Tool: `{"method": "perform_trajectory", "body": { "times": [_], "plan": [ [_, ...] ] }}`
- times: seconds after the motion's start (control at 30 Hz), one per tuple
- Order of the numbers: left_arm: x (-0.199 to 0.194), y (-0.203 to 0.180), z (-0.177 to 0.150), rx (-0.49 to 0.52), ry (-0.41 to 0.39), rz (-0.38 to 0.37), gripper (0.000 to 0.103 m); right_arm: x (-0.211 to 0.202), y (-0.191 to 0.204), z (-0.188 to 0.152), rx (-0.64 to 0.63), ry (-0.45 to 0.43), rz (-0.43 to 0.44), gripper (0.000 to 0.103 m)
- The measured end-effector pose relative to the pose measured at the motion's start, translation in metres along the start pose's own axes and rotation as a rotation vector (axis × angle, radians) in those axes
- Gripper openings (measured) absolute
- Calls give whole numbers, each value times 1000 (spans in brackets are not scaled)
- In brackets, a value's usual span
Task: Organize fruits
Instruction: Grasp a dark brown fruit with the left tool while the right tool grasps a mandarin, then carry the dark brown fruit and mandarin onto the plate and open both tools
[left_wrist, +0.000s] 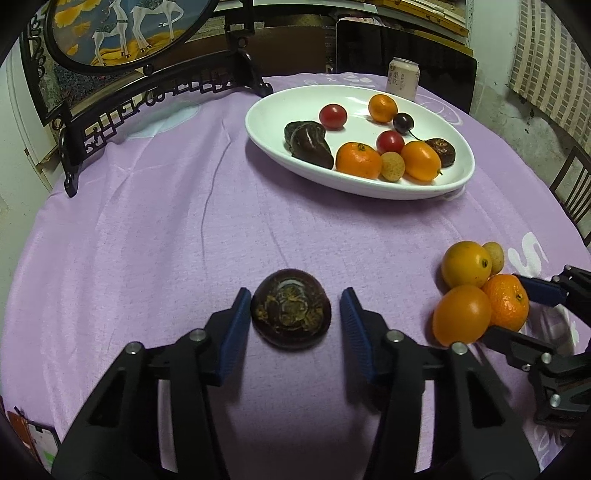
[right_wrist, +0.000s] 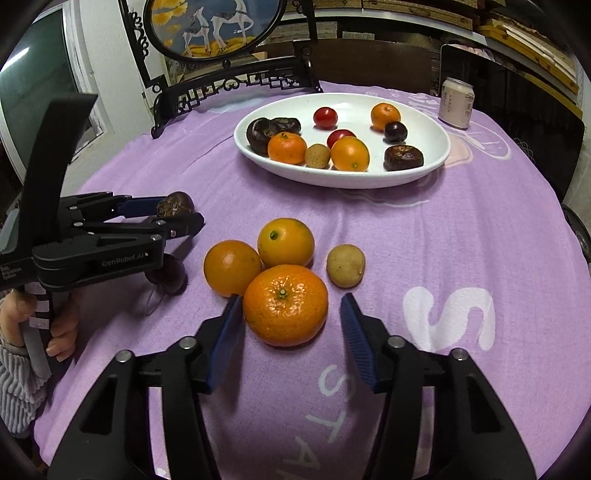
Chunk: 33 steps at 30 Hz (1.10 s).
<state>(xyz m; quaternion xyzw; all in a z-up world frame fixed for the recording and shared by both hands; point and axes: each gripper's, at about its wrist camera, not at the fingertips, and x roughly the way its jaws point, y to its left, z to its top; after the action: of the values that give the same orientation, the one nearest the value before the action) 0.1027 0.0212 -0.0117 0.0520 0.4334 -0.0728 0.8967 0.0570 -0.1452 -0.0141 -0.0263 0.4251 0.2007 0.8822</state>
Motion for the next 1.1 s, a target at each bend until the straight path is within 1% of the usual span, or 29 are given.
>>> {"method": "perform_trajectory", "body": {
  "times": [0.07, 0.13, 0.23, 0.4, 0.57, 0.9, 1.1],
  "plan": [
    [0, 1, 0, -5, 0, 1, 47, 2, 2, 0, -10, 4, 1, 47],
    [-1, 2, 0, -13, 0, 0, 43, 2, 4, -1, -21, 0, -7, 47],
    [-2, 5, 1, -27, 1, -13, 43, 1, 3, -1, -15, 1, -4, 46],
    [-3, 7, 1, -28, -3, -8, 43, 1, 1, 0, -7, 3, 2, 46],
    [-11, 11, 3, -49, -33, -5, 43, -1, -2, 0, 10, -1, 12, 46],
    [-28, 6, 9, -36, -85, 10, 43, -16, -11, 3, 53, -48, 31, 46],
    [-37, 3, 15, -25, -109, 16, 43, -30, -19, 6, 89, -95, 45, 46]
  ]
}}
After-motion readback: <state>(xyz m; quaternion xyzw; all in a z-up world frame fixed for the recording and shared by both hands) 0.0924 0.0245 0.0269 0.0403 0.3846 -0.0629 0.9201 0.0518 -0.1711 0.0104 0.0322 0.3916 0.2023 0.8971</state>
